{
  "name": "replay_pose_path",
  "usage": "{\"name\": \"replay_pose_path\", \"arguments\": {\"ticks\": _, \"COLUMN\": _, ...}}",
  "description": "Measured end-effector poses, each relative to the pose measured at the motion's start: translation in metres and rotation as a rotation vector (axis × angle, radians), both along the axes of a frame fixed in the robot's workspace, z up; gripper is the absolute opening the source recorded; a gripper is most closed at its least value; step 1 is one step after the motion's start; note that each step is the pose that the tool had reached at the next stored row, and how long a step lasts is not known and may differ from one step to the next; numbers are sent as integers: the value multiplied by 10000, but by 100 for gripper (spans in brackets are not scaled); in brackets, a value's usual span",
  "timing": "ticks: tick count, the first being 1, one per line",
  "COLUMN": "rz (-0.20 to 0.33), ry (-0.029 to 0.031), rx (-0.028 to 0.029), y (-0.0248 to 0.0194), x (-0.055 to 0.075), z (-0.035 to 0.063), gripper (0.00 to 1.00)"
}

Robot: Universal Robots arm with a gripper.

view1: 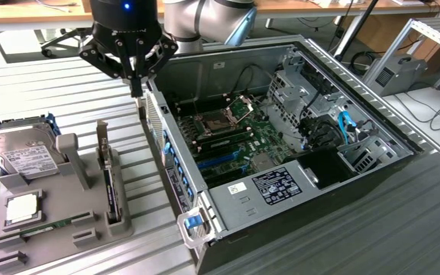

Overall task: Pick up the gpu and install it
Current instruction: 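Reach for the gpu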

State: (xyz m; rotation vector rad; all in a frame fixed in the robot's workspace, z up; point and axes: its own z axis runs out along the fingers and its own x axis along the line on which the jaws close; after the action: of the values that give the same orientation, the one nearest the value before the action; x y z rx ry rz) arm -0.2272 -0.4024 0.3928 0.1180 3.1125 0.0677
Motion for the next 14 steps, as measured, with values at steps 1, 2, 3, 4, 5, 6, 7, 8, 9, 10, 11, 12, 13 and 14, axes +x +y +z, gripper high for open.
{"name": "replay_pose_path", "arguments": {"ticks": 1, "rz": 0, "ry": 0, "rx": 0, "y": -2, "x": 0, "z": 0, "gripper": 11}}
{"name": "replay_pose_path", "arguments": {"ticks": 2, "rz": 0, "ry": 1, "rx": 0, "y": -6, "x": 0, "z": 0, "gripper": 11}}
{"name": "replay_pose_path", "arguments": {"ticks": 3, "rz": 0, "ry": 0, "rx": 0, "y": -9, "x": 0, "z": 0, "gripper": 11}}
{"name": "replay_pose_path", "arguments": {"ticks": 4, "rz": 0, "ry": 1, "rx": -1, "y": -12, "x": 0, "z": 0, "gripper": 11}}
{"name": "replay_pose_path", "arguments": {"ticks": 5, "rz": 0, "ry": 0, "rx": 0, "y": -16, "x": 0, "z": -1, "gripper": 11}}
{"name": "replay_pose_path", "arguments": {"ticks": 6, "rz": 0, "ry": 0, "rx": 0, "y": -19, "x": -1, "z": -1, "gripper": 11}}
{"name": "replay_pose_path", "arguments": {"ticks": 7, "rz": 0, "ry": -1, "rx": 0, "y": -22, "x": -1, "z": -2, "gripper": 11}}
{"name": "replay_pose_path", "arguments": {"ticks": 8, "rz": 0, "ry": 0, "rx": 0, "y": -25, "x": -1, "z": -2, "gripper": 11}}
{"name": "replay_pose_path", "arguments": {"ticks": 9, "rz": 0, "ry": 0, "rx": 0, "y": -28, "x": -1, "z": -2, "gripper": 11}}
{"name": "replay_pose_path", "arguments": {"ticks": 10, "rz": 0, "ry": 1, "rx": 0, "y": -33, "x": -2, "z": -2, "gripper": 11}}
{"name": "replay_pose_path", "arguments": {"ticks": 11, "rz": 0, "ry": 0, "rx": 0, "y": -36, "x": -2, "z": -2, "gripper": 11}}
{"name": "replay_pose_path", "arguments": {"ticks": 12, "rz": 0, "ry": 1, "rx": -1, "y": -40, "x": -2, "z": -2, "gripper": 11}}
{"name": "replay_pose_path", "arguments": {"ticks": 13, "rz": 0, "ry": 0, "rx": 0, "y": -43, "x": -3, "z": -3, "gripper": 11}}
{"name": "replay_pose_path", "arguments": {"ticks": 14, "rz": 0, "ry": 0, "rx": 0, "y": -47, "x": -3, "z": -3, "gripper": 11}}
